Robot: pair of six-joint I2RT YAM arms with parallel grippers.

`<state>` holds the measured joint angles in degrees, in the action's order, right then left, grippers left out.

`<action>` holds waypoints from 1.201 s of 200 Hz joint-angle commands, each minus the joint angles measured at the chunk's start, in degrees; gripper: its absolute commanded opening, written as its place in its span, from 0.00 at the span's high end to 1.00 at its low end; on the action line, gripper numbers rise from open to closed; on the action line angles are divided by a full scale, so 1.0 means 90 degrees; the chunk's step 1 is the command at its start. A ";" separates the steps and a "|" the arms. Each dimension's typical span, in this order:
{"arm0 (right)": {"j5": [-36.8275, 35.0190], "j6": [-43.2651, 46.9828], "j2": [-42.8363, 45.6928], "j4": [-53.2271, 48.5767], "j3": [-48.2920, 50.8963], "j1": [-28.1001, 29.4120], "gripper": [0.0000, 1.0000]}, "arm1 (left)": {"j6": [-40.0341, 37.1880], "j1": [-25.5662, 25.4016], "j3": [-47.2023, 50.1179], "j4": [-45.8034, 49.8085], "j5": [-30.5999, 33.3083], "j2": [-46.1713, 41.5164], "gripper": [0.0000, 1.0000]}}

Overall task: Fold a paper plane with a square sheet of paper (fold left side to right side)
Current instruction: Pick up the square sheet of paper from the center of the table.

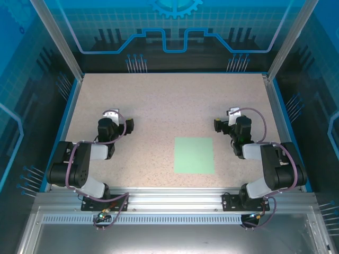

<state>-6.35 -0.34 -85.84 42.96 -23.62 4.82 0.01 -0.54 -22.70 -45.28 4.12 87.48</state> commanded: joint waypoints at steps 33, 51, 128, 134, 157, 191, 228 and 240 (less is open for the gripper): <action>0.0093 0.0076 -0.0032 0.0090 -0.0086 -0.0104 0.01 | -0.0001 0.0057 -0.0121 -0.0007 -0.0151 -0.0047 0.01; 0.0093 0.0071 -0.0033 0.0090 -0.0076 -0.0098 0.00 | 0.0010 0.0059 -0.0127 0.0004 -0.0149 -0.0052 0.01; 0.0288 0.0034 -0.0022 0.0076 -0.0087 -0.0212 0.00 | 0.0222 0.0059 -0.0642 0.1643 0.0216 -0.0874 0.02; 0.0131 -0.0030 0.0038 -0.0086 -0.0156 -0.0203 0.00 | 0.0324 0.0055 -0.0716 0.1986 0.0272 -0.1242 0.02; -0.0299 -0.0270 0.0712 -0.1875 -0.0796 -0.0212 0.01 | 0.1046 -0.0074 -0.1059 0.3623 0.0242 -0.2583 0.01; -0.0485 -0.0716 0.1788 -0.4568 -0.1564 0.0140 0.00 | 0.1499 -0.1048 -0.2080 0.6440 0.0277 -0.3643 0.02; -0.0465 -0.1777 0.2078 -0.7190 -0.2362 0.0792 0.00 | 0.2324 -0.2220 -0.2740 0.7749 -0.0497 -0.3528 0.01; -0.0324 -0.2105 0.1993 -0.7748 -0.2503 0.1003 0.00 | 0.2644 -0.2682 -0.2819 0.7710 -0.0837 -0.3241 0.02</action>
<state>-10.17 -10.59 -67.09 -4.86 -43.70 10.22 15.77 -18.44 -46.44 12.62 3.62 54.30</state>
